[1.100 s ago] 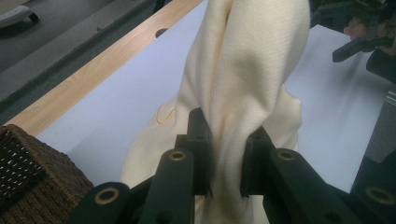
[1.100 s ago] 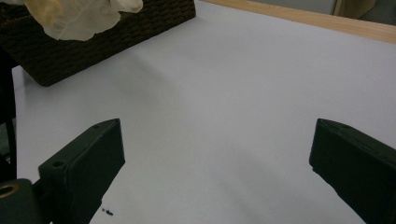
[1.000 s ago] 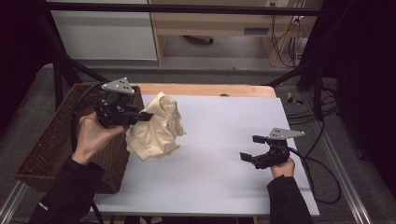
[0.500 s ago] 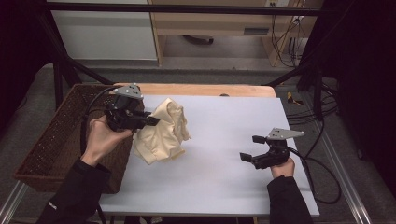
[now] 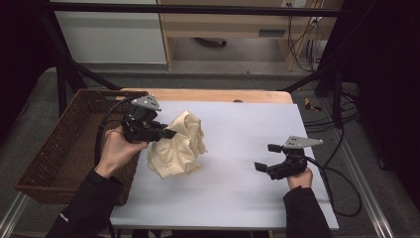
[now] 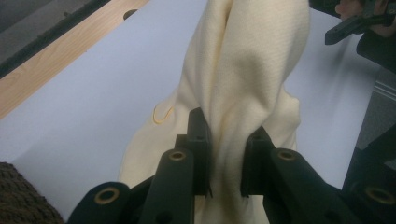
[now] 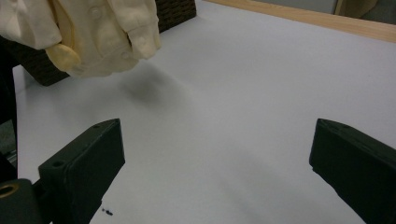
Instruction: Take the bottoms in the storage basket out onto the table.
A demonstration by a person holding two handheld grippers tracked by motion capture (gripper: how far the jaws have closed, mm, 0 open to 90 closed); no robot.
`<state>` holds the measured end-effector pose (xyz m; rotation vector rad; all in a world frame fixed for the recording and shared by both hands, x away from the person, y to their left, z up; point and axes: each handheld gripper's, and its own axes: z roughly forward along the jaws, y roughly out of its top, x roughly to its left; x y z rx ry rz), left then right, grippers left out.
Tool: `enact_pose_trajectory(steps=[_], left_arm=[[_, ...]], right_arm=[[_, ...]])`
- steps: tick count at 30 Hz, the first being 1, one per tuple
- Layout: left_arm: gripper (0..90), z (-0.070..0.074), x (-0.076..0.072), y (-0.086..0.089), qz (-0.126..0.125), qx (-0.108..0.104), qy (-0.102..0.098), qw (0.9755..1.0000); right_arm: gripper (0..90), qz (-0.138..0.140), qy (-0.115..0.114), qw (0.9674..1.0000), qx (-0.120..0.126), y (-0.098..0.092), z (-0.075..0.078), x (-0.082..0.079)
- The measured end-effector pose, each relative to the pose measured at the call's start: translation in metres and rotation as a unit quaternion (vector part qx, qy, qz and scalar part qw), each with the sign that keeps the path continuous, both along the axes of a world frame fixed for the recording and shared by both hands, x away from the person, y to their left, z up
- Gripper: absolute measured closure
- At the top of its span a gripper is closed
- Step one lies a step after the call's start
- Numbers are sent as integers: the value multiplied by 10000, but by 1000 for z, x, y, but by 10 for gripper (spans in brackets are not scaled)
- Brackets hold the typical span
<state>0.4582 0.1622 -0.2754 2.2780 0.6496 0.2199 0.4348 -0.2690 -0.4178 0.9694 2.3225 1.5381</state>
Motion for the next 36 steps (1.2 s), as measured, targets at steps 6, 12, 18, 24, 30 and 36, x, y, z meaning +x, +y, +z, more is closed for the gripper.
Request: enact_pose_trajectory(steps=[6, 12, 18, 24, 30, 36], left_arm=[[774, -6, 1, -7, -63, 50, 36, 10000], [774, -16, 3, -14, -112, 125, 120, 9998], [774, -23, 5, -19, -164, 185, 182, 9995], [773, -29, 5, -24, -235, 208, 203, 9993], [773, -37, 5, -28, -260, 233, 242, 9991], [773, -44, 6, -33, -311, 270, 274, 9988]], right_arm=[[39, 5, 0, 10000, 5, 0, 0, 0], [39, -5, 0, 10000, 10, 0, 0, 0], [39, -2, -10, 10000, 8, 0, 0, 0], [39, -4, 6, 10000, 9, 0, 0, 0], [39, 2, 1, 10000, 0, 0, 0, 0], [39, -1, 6, 10000, -1, 0, 0, 0]])
